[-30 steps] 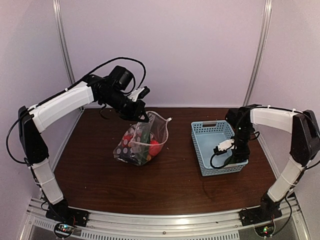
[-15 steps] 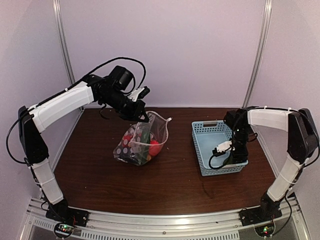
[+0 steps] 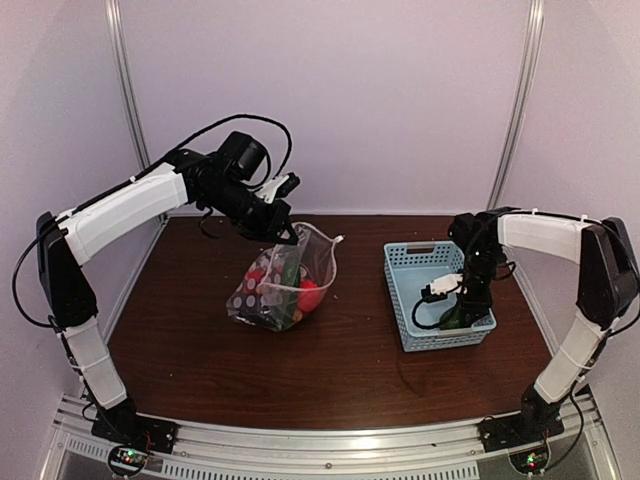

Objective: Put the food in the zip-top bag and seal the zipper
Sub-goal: Pick up the fake fruit from the bin.

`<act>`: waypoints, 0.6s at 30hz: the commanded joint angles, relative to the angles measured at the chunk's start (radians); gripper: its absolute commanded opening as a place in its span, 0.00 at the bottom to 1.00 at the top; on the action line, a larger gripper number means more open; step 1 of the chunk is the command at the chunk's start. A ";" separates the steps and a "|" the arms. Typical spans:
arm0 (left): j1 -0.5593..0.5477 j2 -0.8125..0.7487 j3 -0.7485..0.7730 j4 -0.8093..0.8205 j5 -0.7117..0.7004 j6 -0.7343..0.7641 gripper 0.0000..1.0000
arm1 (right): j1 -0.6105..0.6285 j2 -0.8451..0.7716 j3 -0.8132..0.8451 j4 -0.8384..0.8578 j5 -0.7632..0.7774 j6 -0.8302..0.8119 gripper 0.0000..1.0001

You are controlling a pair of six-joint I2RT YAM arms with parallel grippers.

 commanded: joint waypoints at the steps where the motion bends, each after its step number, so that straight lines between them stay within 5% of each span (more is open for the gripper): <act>1: -0.001 -0.005 -0.004 0.031 0.009 0.002 0.00 | -0.004 -0.081 0.083 -0.019 -0.047 0.041 0.48; 5: -0.001 -0.003 0.006 0.030 0.004 0.001 0.00 | -0.002 -0.131 0.181 -0.036 -0.100 0.077 0.46; 11: -0.003 -0.008 0.010 0.030 0.002 -0.018 0.00 | 0.069 -0.185 0.390 -0.066 -0.383 0.192 0.46; 18: -0.003 -0.014 0.003 0.060 0.002 -0.026 0.00 | 0.201 -0.280 0.344 0.353 -0.476 0.350 0.50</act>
